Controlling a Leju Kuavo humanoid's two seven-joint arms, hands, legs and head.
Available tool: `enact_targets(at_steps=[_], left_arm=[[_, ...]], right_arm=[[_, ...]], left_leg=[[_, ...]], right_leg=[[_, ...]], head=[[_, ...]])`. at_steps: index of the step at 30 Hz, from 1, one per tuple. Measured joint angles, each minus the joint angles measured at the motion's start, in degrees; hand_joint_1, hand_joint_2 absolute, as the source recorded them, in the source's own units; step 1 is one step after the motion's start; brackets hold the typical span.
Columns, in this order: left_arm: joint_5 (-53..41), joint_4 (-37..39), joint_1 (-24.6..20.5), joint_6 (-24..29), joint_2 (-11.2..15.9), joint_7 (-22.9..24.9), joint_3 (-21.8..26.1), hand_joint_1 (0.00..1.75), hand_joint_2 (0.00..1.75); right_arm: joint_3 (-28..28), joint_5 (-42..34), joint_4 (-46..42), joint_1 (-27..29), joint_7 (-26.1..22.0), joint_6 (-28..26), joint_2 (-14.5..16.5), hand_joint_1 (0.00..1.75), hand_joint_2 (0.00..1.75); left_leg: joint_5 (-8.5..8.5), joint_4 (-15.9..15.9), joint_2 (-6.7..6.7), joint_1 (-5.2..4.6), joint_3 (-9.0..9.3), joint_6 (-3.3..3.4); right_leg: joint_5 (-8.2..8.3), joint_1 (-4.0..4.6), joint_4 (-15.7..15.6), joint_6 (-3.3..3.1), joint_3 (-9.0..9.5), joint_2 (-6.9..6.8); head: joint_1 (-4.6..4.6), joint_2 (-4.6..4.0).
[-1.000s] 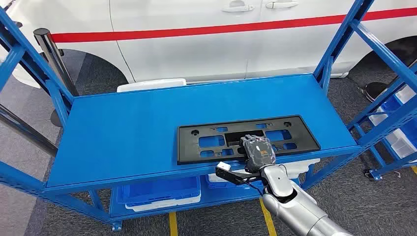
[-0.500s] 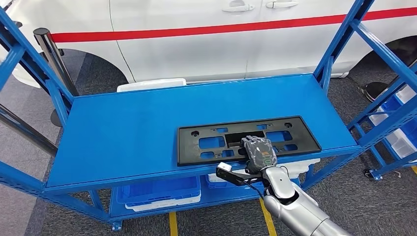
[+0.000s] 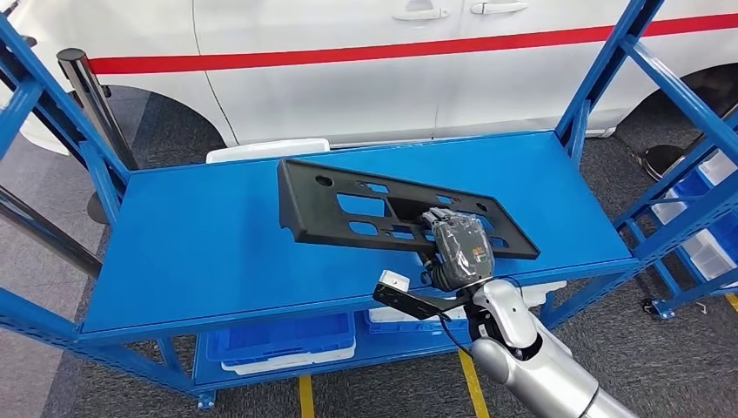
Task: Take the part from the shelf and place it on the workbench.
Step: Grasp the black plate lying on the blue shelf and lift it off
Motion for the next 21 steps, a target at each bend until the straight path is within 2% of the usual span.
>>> enact_targets(at_steps=[1,3,4,5,6,7,8,10,11,14,15,16,18,19,20,21], left_arm=[[-0.1,0.0,0.1,0.0,0.0,0.0,0.0,0.00,1.75],[-0.2,0.0,0.2,0.1,0.0,0.0,0.0,0.00,1.75],[-0.3,0.0,0.3,0.2,0.0,0.0,0.0,0.00,1.75],[-0.3,0.0,0.3,0.2,0.0,0.0,0.0,0.00,1.75],[-0.4,0.0,0.3,0.2,0.0,0.0,0.0,0.00,1.75],[-0.4,0.0,0.3,0.2,0.0,0.0,0.0,0.00,1.75],[-0.5,0.0,0.3,0.3,0.1,-0.1,0.0,0.00,1.75],[-0.6,0.0,0.3,0.4,0.1,-0.1,0.0,0.00,1.75],[-0.7,0.0,0.3,0.4,0.1,-0.2,0.0,0.00,1.75],[-0.8,0.0,0.4,0.5,0.2,-0.3,0.0,0.00,1.75],[-0.8,0.0,0.4,0.6,0.3,-0.3,0.0,0.00,1.75],[-0.8,0.0,0.4,0.6,0.3,-0.3,0.0,0.00,1.75],[-0.8,0.0,0.4,0.6,0.3,-0.3,0.0,0.00,1.75],[-0.8,0.0,0.4,0.6,0.3,-0.3,0.0,0.00,1.75],[-0.8,0.0,0.4,0.6,0.3,-0.3,0.0,0.00,1.75],[-0.8,0.0,0.4,0.6,0.3,-0.3,0.0,0.00,1.75]], right_arm=[[-0.2,0.5,-1.3,0.1,-0.4,-1.0,-0.4,1.75,1.75],[-0.5,1.5,-3.7,0.3,-1.1,-2.4,-1.3,1.75,1.75],[-0.7,1.8,-4.6,0.3,-1.4,-2.6,-1.8,1.75,1.75],[-0.8,1.9,-5.3,0.4,-1.6,-2.7,-2.4,1.75,1.75],[-0.8,1.8,-5.9,0.4,-1.7,-2.7,-2.9,1.75,1.75],[-0.9,1.7,-6.4,0.4,-1.8,-2.7,-3.3,1.75,1.75],[-1.0,1.6,-6.9,0.3,-2.0,-2.7,-3.7,1.75,1.75],[-1.0,1.4,-7.5,0.3,-2.4,-2.6,-4.1,1.75,1.75],[-1.0,1.2,-7.7,0.3,-2.5,-2.6,-4.3,1.75,1.75],[-1.0,1.1,-7.9,0.2,-2.8,-2.6,-4.6,1.75,1.75],[-1.0,1.0,-7.9,0.2,-2.8,-2.6,-4.6,1.75,1.75],[-1.0,1.0,-8.0,0.2,-2.9,-2.6,-4.6,1.75,1.75],[-1.0,0.9,-8.2,0.1,-2.9,-2.6,-4.7,1.75,1.75],[-1.0,0.9,-8.3,0.1,-2.9,-2.6,-4.8,1.75,1.75],[-1.0,0.9,-8.3,0.1,-2.9,-2.6,-4.8,1.75,1.75],[-1.0,0.9,-8.3,0.1,-2.9,-2.6,-4.8,1.75,1.75]], left_leg=[[0.34,-0.4,0.16,0.18,0.01,0.18],[0.49,-0.3,0.33,0.12,-0.40,0.32],[0.48,-0.1,0.37,0.15,-0.66,0.31],[0.44,0.3,0.38,0.24,-0.96,0.25],[0.37,0.7,0.37,0.38,-1.30,0.13],[0.21,1.3,0.35,0.55,-1.70,-0.10],[0.01,2.0,0.33,0.71,-2.15,-0.43],[-0.28,3.1,0.22,0.71,-2.98,-1.24],[-0.26,3.5,0.15,0.60,-3.29,-1.61],[-0.35,4.3,-0.02,0.64,-4.11,-2.58],[-1.23,5.0,-0.01,0.76,-4.57,-2.86],[-3.14,6.9,0.00,0.86,-5.29,-3.09],[-8.08,13.3,0.02,0.91,-7.20,-3.46],[-9.93,16.6,0.02,0.91,-7.92,-3.55],[-10.47,18.3,0.02,0.90,-7.93,-3.52],[-9.92,18.3,0.02,0.88,-7.09,-3.38]], right_leg=[[-1.93,0.03,2.4,0.04,-0.94,-0.05],[-6.13,-0.11,9.7,0.21,-3.59,-0.08],[-7.20,-0.28,12.6,0.40,-4.49,-0.10],[-7.28,-0.50,13.8,0.64,-4.61,-0.12],[-6.31,-0.77,12.8,0.89,-3.68,-0.17],[-4.68,-1.10,9.7,1.18,-1.71,-0.26],[-3.75,-1.30,6.1,1.44,0.39,-0.30],[-2.54,-1.22,1.5,1.32,2.91,-0.15],[-2.76,-1.07,1.2,0.93,2.91,-0.01],[-2.01,-1.03,1.2,-0.70,1.93,-0.08],[-1.65,-1.05,1.2,-1.20,1.56,-0.17],[-1.25,-1.07,1.1,-1.68,1.12,-0.28],[-0.41,-0.89,1.1,-2.21,0.06,-0.45],[0.07,-0.75,1.1,-2.34,-0.58,-0.52],[0.55,-0.60,1.1,-2.38,-1.19,-0.55],[1.01,-0.47,1.1,-2.39,-1.77,-0.57]], head=[[0.01,0.00],[0.01,0.00],[0.01,0.00],[0.01,0.00],[0.01,0.00],[0.01,0.00],[0.01,0.00],[0.00,0.00],[0.00,0.00],[-0.01,0.00],[-0.02,0.00],[-0.03,0.00],[-0.03,0.00],[-0.02,0.00],[-0.02,0.00],[-0.02,0.00]])
